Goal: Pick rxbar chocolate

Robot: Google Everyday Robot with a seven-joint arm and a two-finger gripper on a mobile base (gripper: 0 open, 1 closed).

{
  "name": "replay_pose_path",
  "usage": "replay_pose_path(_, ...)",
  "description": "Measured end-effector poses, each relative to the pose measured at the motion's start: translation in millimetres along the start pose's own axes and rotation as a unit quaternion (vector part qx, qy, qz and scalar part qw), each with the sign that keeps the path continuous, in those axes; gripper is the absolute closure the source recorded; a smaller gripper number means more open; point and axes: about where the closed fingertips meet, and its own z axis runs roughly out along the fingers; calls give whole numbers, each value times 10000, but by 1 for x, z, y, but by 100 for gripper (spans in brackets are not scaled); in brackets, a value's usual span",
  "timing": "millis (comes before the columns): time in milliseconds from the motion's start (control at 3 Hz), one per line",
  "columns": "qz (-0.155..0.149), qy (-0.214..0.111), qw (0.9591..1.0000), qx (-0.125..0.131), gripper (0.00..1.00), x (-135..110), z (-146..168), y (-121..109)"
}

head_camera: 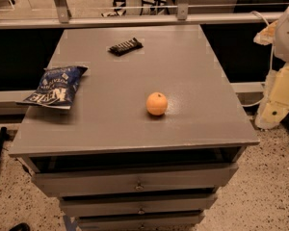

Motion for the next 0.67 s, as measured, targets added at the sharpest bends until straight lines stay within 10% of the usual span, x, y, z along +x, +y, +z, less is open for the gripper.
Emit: replay_pose_path(667, -115, -138, 9998, -2, 0, -10, 13, -10)
